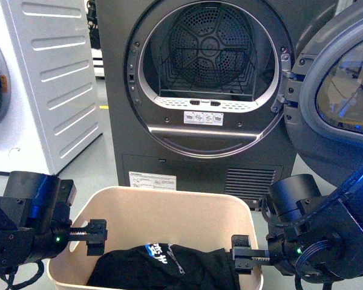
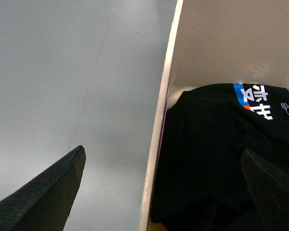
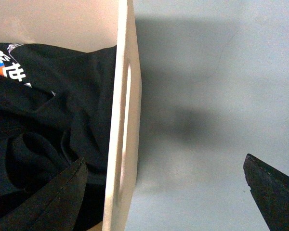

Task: Move hamper under clothes hanger

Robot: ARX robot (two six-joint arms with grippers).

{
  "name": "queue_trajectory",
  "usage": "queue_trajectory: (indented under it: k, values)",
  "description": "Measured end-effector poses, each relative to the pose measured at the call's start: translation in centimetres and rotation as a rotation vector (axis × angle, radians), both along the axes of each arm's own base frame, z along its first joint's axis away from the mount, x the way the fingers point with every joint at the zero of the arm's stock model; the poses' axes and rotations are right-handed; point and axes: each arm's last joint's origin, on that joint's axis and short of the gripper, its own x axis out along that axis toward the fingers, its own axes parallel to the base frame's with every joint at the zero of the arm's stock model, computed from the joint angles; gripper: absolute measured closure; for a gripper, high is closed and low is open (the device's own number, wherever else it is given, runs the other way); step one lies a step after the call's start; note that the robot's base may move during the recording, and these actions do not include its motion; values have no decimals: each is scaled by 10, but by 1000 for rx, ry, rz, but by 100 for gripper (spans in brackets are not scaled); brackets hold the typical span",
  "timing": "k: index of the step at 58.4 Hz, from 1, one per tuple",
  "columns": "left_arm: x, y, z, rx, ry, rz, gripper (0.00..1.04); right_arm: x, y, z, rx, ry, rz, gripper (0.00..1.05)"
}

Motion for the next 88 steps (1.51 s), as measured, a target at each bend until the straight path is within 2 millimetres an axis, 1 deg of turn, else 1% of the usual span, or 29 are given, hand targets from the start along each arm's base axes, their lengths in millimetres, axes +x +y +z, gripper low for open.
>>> queue_trajectory:
  k: [17,45,56,80,88]
  values:
    - [-1,-1,-1,0,-6,1,7,-4,4,-2,-6,9,8,8]
    - [-14,4,-8,6,15,24,7,-4,6,-1,-4,2,22,8]
    - [-19,-6,-6,1,9,12,7,-3,11,2,17,-6,47,8]
    - [-23,-22,7,-9,-26,13,7,2,11,6,33,-33,63,8]
    - [-30,-25,10,-7,-17,16,7,3,11,6,31,-36,69,8]
